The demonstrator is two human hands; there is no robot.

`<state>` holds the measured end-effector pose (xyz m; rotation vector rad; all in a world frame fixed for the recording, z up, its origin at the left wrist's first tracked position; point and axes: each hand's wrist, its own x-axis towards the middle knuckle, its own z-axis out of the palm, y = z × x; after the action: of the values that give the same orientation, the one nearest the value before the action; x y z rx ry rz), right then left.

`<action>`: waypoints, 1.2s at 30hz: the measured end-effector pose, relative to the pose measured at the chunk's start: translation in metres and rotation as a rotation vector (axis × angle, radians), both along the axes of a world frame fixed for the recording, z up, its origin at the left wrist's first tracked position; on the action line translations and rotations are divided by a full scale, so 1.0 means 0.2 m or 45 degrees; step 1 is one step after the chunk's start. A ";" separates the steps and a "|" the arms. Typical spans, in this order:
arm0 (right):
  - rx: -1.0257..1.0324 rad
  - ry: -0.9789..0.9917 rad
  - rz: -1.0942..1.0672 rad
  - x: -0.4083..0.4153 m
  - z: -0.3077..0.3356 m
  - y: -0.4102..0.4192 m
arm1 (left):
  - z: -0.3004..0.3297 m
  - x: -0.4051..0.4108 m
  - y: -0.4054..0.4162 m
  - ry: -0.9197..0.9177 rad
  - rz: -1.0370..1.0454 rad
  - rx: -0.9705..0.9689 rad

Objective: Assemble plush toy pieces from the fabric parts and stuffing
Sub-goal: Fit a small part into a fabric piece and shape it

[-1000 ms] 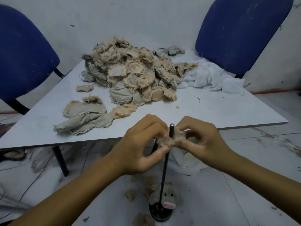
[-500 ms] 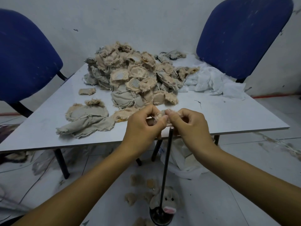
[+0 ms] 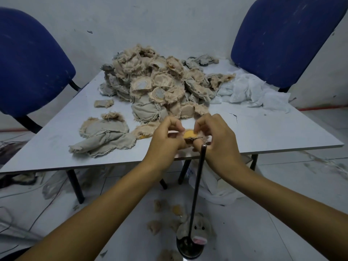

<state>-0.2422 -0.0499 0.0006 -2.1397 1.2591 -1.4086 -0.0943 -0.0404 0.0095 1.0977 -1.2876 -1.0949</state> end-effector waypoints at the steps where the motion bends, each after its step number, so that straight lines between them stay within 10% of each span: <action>1: -0.001 -0.009 0.003 -0.01 0.00 -0.01 | 0.01 0.01 -0.01 0.229 -0.092 0.161; 3: -0.002 -0.010 0.018 -0.03 -0.01 -0.01 | 0.03 0.03 -0.02 0.449 -0.197 0.335; 14: 0.464 -0.218 0.450 -0.05 0.02 -0.06 | 0.07 0.18 -0.05 -0.018 -0.066 0.274; 19: 0.457 0.194 0.277 -0.08 0.01 -0.15 | 0.08 0.32 -0.09 -1.198 0.230 -0.302; 23: 0.483 0.159 0.274 -0.08 -0.01 -0.16 | 0.05 0.42 -0.14 -1.660 0.318 -0.164; 36: 0.315 0.214 0.360 -0.09 0.01 -0.13 | 0.07 0.22 -0.12 -0.884 0.039 -0.251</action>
<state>-0.2605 -0.0764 0.0029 -2.1920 1.0684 -0.9259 -0.0497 -0.0639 0.0238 1.3969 -1.8601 -0.5477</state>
